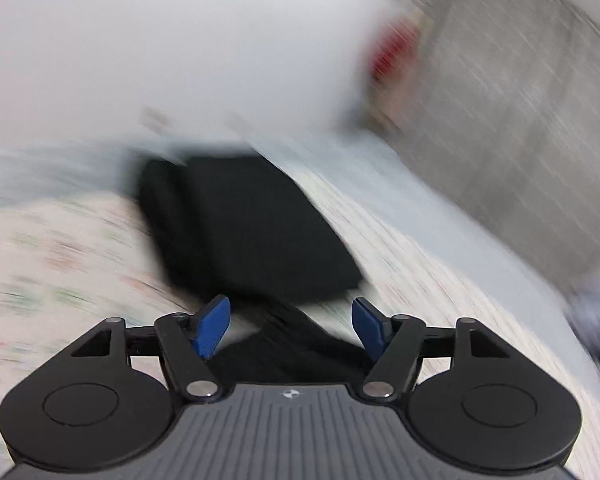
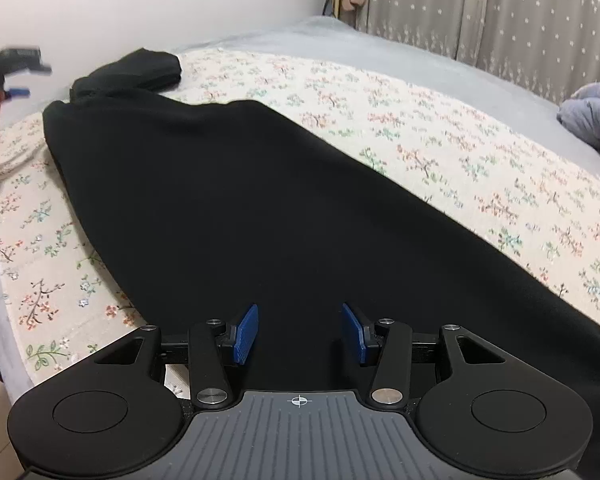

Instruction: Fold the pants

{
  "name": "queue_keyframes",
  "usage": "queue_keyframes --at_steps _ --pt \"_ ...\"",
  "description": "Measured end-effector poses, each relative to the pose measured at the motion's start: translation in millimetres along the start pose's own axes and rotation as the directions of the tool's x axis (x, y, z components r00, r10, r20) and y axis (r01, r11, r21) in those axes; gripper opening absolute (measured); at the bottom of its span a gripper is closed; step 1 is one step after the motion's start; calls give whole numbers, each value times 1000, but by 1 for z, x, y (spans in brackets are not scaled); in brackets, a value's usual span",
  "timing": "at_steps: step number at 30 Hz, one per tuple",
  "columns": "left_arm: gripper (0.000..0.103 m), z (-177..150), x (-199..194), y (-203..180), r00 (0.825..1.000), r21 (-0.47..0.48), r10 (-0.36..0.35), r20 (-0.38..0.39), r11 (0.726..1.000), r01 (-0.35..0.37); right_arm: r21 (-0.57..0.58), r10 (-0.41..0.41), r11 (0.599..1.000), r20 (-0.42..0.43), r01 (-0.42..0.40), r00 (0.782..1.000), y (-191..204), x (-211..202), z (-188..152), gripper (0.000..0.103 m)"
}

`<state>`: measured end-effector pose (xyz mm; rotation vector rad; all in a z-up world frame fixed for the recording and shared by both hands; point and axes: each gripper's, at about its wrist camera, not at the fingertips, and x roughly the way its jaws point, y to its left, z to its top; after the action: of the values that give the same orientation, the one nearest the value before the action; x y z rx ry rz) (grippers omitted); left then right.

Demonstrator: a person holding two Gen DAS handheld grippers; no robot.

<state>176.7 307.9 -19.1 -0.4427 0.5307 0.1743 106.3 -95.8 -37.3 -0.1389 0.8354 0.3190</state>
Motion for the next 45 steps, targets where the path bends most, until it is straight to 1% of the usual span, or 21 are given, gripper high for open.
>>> queue_keyframes --at_steps 2,4,6,7,8,9,10,11,15,17,19,21,24,26,29,30,32,36,40,42,45 --pt "72 -10 14 -30 994 90 -78 -74 992 84 -11 -9 1000 -35 8 999 1 8 -3 46" --pt "75 -24 27 -68 973 196 -166 -160 961 196 -12 -9 1000 -55 9 998 1 15 -5 46" --pt "91 -44 44 -105 942 261 -221 -251 922 286 -6 -5 1000 -53 5 999 1 15 -4 46" --pt "92 -56 56 -121 921 283 -237 -309 902 326 2 -3 1000 -49 4 999 0 15 -3 46" --pt "92 -68 70 -136 899 298 -237 -369 886 356 9 -1 1000 -48 2 999 -1 15 -3 46" --pt "87 -82 84 -150 876 312 -220 -430 874 373 14 0 1000 -49 0 999 -1 16 -3 46" --pt "83 -94 96 -161 859 328 -195 -473 866 377 16 1 1000 -50 0 999 -2 17 -3 47" --pt "80 -103 108 -169 855 345 -169 -491 863 368 16 1 1000 -48 0 999 -2 18 -4 48" --pt "80 -108 133 -183 884 383 -151 -443 860 339 26 12 1000 -44 -11 999 -8 17 -6 51" --pt "77 -100 135 -181 888 353 -163 -430 875 332 38 17 999 -45 -16 999 -10 18 -6 52" --pt "70 -93 142 -172 897 314 -146 -418 903 294 41 22 999 -44 -20 999 -12 19 -6 53" --pt "62 -86 149 -159 898 261 -168 -406 921 290 44 29 999 -42 -27 999 -14 20 -7 55" --pt "61 -80 153 -149 893 212 -198 -404 930 302 50 39 998 -37 -37 999 -17 22 -8 57" --pt "61 -78 150 -148 899 207 -187 -396 936 286 51 43 998 -36 -41 998 -18 22 -8 57" --pt "61 -71 128 -157 929 243 -149 -340 940 240 48 40 998 -38 -38 998 -17 21 -7 57" --pt "61 -68 117 -162 932 250 -164 -322 935 251 49 33 998 -36 -31 999 -17 20 -6 57" --pt "61 -68 90 -175 925 264 -227 -303 913 311 50 -5 999 -3 5 1000 -17 13 -3 57" --pt "62 -99 55 -200 904 354 -272 -328 852 385 125 30 991 78 -39 997 -28 -7 2 57" --pt "62 -142 56 -208 871 376 -237 -430 830 412 179 -3 984 -55 13 998 -38 16 -7 56" --pt "62 -159 63 -207 877 413 -177 -447 829 378 174 -8 985 -51 16 999 -38 15 -9 54" --pt "63 -174 56 -208 913 524 -138 -383 782 338 223 -34 974 -49 44 998 -50 5 -15 54"
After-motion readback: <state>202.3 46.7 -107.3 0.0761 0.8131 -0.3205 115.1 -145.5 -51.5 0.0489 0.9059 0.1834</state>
